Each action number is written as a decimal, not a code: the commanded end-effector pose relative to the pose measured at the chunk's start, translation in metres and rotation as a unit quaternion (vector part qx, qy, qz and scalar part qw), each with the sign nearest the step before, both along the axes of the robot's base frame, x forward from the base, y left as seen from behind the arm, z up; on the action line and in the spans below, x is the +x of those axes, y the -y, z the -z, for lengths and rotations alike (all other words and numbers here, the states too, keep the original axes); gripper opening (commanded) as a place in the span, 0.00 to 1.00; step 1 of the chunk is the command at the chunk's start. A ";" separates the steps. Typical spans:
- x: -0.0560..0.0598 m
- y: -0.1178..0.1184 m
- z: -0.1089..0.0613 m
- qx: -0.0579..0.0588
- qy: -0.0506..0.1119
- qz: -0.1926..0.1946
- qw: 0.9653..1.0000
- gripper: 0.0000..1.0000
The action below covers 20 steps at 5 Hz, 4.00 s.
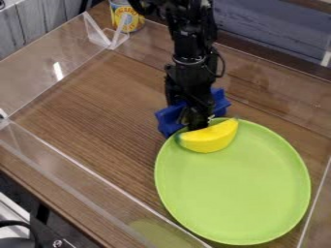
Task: Put the blue object in the green plate
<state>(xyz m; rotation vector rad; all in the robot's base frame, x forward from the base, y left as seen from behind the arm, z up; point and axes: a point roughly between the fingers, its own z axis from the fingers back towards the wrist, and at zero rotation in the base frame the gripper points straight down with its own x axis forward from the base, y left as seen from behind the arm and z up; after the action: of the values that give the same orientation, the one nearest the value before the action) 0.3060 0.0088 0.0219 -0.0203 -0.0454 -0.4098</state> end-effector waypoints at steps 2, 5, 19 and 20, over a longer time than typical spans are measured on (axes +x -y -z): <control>0.001 0.000 0.002 -0.001 0.002 -0.006 1.000 0.00; 0.001 0.001 0.004 -0.003 0.002 -0.010 1.000 0.00; 0.000 0.011 -0.012 0.008 -0.018 -0.023 1.000 0.00; -0.002 0.012 -0.016 0.012 -0.021 -0.023 0.999 0.00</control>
<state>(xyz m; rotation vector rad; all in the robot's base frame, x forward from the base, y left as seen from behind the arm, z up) 0.2992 -0.0006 0.0233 -0.0179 0.0438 -0.3468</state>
